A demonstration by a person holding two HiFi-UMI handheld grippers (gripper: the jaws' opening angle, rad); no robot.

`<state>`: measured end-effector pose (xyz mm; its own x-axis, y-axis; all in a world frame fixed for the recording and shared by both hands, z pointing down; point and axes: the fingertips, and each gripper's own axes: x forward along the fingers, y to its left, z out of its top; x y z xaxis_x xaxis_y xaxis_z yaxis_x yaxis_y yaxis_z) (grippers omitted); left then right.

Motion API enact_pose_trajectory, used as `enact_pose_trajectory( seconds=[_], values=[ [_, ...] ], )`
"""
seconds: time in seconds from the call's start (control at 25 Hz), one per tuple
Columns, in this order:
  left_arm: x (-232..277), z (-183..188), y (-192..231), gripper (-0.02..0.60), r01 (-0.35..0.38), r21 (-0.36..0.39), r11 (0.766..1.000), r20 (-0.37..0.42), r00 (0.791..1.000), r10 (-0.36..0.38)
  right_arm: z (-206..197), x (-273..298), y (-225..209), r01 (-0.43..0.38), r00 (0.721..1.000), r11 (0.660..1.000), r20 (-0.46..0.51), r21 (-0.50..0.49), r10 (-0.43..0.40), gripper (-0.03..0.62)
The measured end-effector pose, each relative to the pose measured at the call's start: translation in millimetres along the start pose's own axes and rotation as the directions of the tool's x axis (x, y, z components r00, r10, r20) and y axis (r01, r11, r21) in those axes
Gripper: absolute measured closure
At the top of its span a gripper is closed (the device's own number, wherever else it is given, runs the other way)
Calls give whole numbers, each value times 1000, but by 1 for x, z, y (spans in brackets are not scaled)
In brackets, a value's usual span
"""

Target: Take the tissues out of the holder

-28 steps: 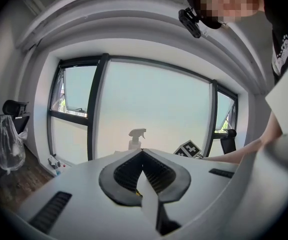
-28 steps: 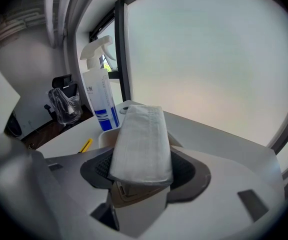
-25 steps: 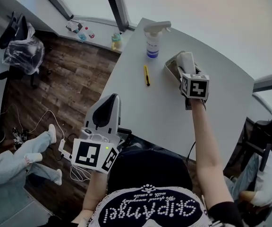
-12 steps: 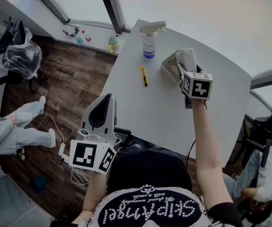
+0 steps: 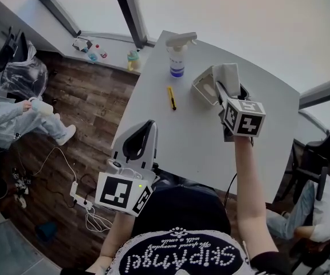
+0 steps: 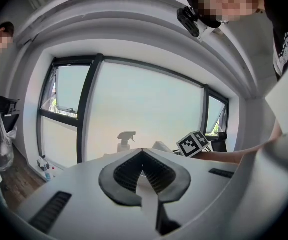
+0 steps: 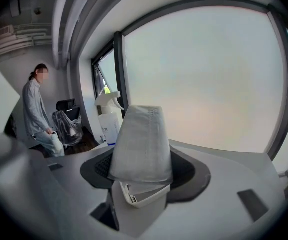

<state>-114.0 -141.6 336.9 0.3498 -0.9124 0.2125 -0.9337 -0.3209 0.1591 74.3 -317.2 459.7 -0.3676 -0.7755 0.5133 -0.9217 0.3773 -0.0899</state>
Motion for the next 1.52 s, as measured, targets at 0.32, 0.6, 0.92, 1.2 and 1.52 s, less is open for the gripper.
enact_pose_trajectory(
  seconds=[0.32, 0.6, 0.92, 1.2, 1.52],
  values=[
    [3, -1, -17, 580, 82, -2, 997, -6, 997, -82, 20, -36, 17, -25, 996, 999, 84, 28, 22, 324],
    [1, 0, -16, 579, 118, -1, 993, -2, 993, -118, 33, -64, 28, -11, 990, 1000, 143, 28, 7, 324],
    [-3, -1, -23, 580, 184, 5, 983, -8, 983, -184, 39, -97, 46, -9, 981, 999, 194, 48, -1, 324],
    [-11, -3, -21, 580, 214, 18, 977, -10, 977, -214, 34, -128, 63, -2, 975, 1000, 220, 29, -4, 324],
    [-22, -2, -10, 580, 195, 15, 981, -9, 981, -195, 15, -156, 74, -5, 975, 999, 223, 53, -7, 324]
  ],
)
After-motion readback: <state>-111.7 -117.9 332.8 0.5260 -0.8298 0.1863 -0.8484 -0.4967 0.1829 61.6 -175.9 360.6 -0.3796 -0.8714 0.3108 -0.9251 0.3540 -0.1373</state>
